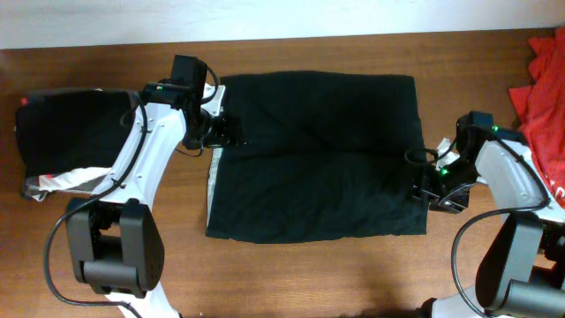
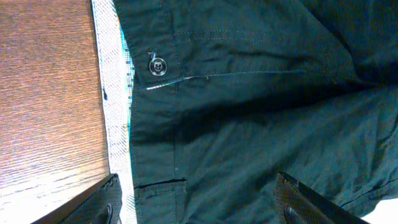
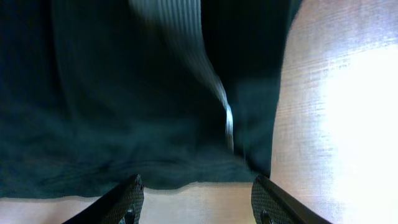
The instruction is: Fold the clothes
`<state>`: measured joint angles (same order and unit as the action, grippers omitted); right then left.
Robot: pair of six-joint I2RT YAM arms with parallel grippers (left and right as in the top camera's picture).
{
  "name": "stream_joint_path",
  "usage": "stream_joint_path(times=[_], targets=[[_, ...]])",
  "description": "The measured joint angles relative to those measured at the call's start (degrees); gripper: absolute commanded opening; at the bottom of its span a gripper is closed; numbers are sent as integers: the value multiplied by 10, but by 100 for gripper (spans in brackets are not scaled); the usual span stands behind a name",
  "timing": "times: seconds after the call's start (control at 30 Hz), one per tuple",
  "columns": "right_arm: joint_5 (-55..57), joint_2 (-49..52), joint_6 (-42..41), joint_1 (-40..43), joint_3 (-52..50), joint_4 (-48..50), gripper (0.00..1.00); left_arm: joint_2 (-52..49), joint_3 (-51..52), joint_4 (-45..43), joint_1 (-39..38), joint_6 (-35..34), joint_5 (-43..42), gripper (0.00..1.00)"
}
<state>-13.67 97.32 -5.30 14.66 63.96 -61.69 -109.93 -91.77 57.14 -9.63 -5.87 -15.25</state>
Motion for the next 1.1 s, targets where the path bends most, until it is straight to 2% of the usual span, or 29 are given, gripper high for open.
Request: stream_joint_path(times=[0.37,0.43,0.5,0.57,0.63,0.93,1.07,1.1], targets=[[0,0,1,0,-73,66,59,0,0,0,0,0,0,78],[0,0,4,0,-89,79,45,0,0,0,0,0,0,78],[0,0,6,0,-97,83,41,0,0,0,0,0,0,78],[0,0,4,0,-98,83,44,0,0,0,0,0,0,78],[0,0,2,0,-98,89,55,0,0,0,0,0,0,78],[3,0,8,0,-98,115,55,0,0,0,0,0,0,78],[3,0,8,0,-98,116,48,0,0,0,0,0,0,78],[3,0,8,0,-98,116,41,0,0,0,0,0,0,78]])
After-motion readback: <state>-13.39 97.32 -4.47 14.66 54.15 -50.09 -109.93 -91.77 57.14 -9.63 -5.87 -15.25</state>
